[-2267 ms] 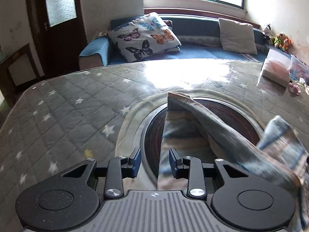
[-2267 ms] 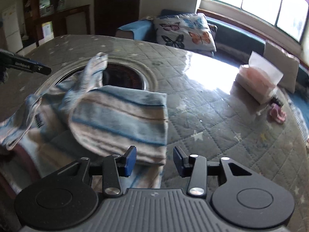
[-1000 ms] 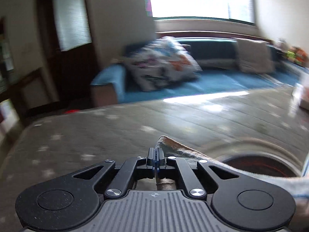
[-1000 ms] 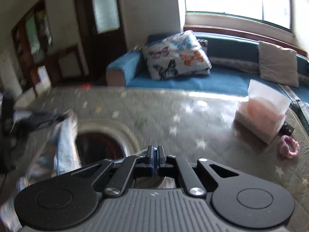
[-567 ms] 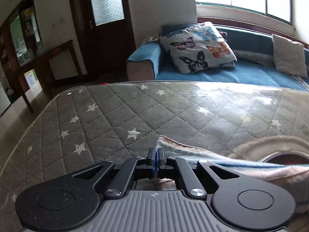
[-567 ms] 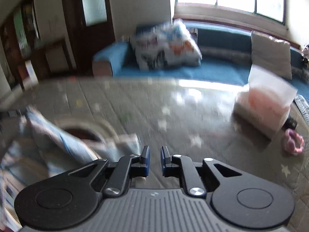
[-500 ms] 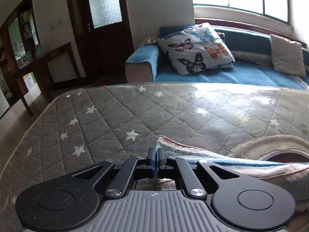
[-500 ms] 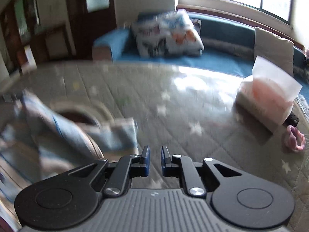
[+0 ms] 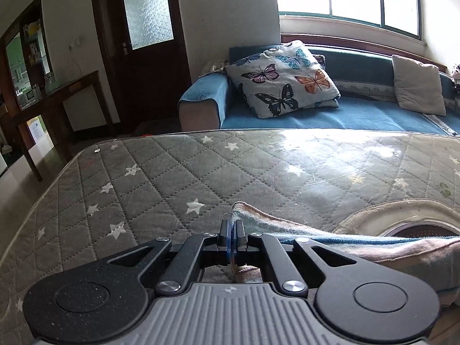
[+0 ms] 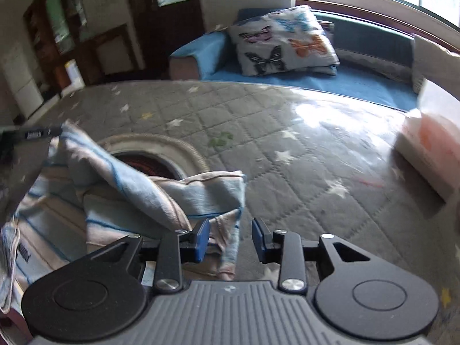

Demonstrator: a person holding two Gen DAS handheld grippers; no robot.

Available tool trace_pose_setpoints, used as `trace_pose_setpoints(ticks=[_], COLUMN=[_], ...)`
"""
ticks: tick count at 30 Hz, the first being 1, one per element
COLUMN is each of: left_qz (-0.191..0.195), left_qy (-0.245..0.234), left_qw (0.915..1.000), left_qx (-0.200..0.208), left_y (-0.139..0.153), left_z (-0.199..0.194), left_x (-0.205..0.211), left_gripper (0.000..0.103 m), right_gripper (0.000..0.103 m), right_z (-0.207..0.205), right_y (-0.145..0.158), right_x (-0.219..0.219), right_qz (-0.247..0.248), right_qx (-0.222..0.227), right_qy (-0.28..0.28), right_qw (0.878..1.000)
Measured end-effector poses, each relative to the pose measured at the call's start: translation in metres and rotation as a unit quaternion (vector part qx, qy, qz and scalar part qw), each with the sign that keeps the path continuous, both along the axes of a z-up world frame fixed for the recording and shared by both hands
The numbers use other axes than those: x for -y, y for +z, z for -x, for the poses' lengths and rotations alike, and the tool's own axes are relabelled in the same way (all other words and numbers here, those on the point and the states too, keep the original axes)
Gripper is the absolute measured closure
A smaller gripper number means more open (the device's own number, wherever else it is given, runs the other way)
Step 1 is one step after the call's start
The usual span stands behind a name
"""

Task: Fold clothes
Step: 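Lay the shirt flat on the table with both grippers and release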

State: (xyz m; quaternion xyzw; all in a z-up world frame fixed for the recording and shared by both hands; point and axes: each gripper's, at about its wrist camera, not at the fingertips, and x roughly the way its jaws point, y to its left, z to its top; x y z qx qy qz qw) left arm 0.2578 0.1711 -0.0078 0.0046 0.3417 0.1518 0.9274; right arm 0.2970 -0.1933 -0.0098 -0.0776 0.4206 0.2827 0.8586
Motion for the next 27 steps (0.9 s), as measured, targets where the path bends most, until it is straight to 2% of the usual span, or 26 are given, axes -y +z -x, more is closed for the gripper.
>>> trace_pose_setpoints(ticks=[3, 8, 9, 10, 11, 14, 17, 20, 21, 22, 24, 27], left_qz=[0.002, 0.003, 0.004, 0.005, 0.005, 0.006, 0.017, 0.03, 0.034, 0.039, 0.064, 0.076], left_qy=[0.0, -0.003, -0.003, -0.005, -0.007, -0.013, 0.003, 0.052, 0.069, 0.086, 0.102, 0.104], left_qw=[1.0, 1.0, 1.0, 1.0, 0.9999, 0.9998, 0.9994, 0.9971, 0.9964, 0.9952, 0.9928, 0.9916], left_qx=[0.002, 0.002, 0.002, 0.004, 0.006, 0.012, 0.031, 0.047, 0.036, 0.024, 0.001, -0.013], left_y=[0.0, 0.0, 0.001, 0.002, 0.003, 0.009, 0.02, 0.024, 0.02, 0.017, 0.006, -0.004], left_z=[0.002, 0.005, 0.005, 0.006, 0.007, 0.008, 0.009, 0.008, 0.005, 0.002, -0.001, -0.001], left_x=[-0.001, -0.004, -0.004, -0.004, -0.004, -0.003, -0.009, -0.024, -0.031, -0.037, -0.051, -0.059], left_gripper=[0.101, 0.101, 0.101, 0.101, 0.101, 0.101, 0.101, 0.101, 0.101, 0.101, 0.101, 0.097], right_gripper=[0.071, 0.069, 0.071, 0.086, 0.093, 0.099, 0.1, 0.1, 0.096, 0.083, 0.05, 0.053], right_z=[-0.009, -0.015, -0.015, -0.014, -0.014, -0.013, -0.025, -0.046, -0.053, -0.059, -0.062, -0.059], right_y=[-0.004, -0.013, -0.014, -0.013, -0.009, 0.007, 0.031, 0.049, 0.054, 0.056, 0.055, 0.042], right_x=[-0.011, -0.014, -0.013, -0.012, -0.012, -0.018, -0.021, -0.005, 0.001, 0.007, 0.01, 0.003], right_qz=[0.001, 0.019, 0.017, 0.015, 0.014, 0.017, -0.024, -0.118, -0.152, -0.172, -0.164, -0.104], right_qx=[-0.014, -0.018, -0.02, -0.021, -0.02, -0.006, 0.018, 0.028, 0.03, 0.03, 0.026, 0.021], right_qy=[0.001, -0.027, -0.027, -0.025, -0.021, 0.0, -0.006, -0.069, -0.093, -0.109, -0.115, -0.09], right_qw=[1.0, 0.999, 0.999, 0.999, 0.999, 1.0, 1.0, 0.99, 0.984, 0.979, 0.979, 0.99])
